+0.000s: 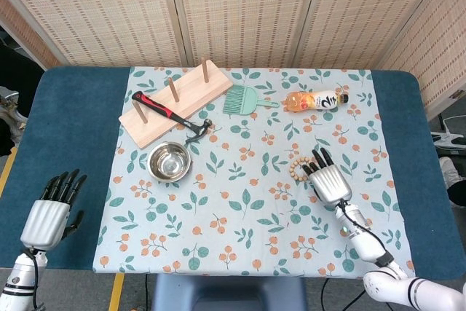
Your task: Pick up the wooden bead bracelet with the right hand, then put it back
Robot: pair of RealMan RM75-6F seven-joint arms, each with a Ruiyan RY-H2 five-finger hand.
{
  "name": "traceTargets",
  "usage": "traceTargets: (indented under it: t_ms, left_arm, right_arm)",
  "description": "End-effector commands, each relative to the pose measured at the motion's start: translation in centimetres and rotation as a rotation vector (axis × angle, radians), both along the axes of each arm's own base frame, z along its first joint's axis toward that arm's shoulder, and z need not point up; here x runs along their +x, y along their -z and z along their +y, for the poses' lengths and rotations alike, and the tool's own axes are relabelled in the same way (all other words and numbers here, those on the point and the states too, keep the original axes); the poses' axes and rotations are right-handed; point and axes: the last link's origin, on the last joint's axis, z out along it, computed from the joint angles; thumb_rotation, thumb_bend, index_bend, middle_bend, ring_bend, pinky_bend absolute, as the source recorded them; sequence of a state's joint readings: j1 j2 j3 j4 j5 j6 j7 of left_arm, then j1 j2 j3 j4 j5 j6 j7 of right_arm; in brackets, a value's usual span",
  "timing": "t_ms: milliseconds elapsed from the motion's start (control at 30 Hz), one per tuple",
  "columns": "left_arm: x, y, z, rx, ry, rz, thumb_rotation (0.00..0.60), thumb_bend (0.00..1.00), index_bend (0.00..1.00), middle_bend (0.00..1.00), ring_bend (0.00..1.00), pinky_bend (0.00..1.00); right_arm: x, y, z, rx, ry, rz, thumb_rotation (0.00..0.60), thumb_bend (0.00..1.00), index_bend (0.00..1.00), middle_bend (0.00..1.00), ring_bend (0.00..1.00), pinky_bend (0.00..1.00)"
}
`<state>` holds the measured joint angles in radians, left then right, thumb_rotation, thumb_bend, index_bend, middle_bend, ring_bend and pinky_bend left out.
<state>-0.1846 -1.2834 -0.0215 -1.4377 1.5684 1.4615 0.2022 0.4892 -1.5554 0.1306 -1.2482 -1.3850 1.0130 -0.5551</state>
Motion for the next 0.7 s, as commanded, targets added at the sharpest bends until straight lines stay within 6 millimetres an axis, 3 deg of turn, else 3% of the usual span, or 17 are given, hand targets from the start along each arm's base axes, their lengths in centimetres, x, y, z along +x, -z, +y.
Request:
traceTargets:
  t_ms: [33, 700]
  left_arm:
    - [0.0, -0.1, 0.0, 0.002, 0.000, -0.001, 0.600, 0.44, 0.00, 0.00, 0.00, 0.14]
    - [0.0, 0.2, 0.1, -0.010, -0.002, 0.003, 0.600, 0.44, 0.00, 0.00, 0.00, 0.14]
  right_arm:
    - [0.1, 0.6, -0.5, -0.005, -0.012, 0.001, 0.598, 0.28, 0.33, 0.33, 0.00, 0.00]
    - [-0.3, 4.0, -1.6, 0.012, -0.013, 0.024, 0.600, 0.29, 0.41, 0.37, 0.01, 0.00]
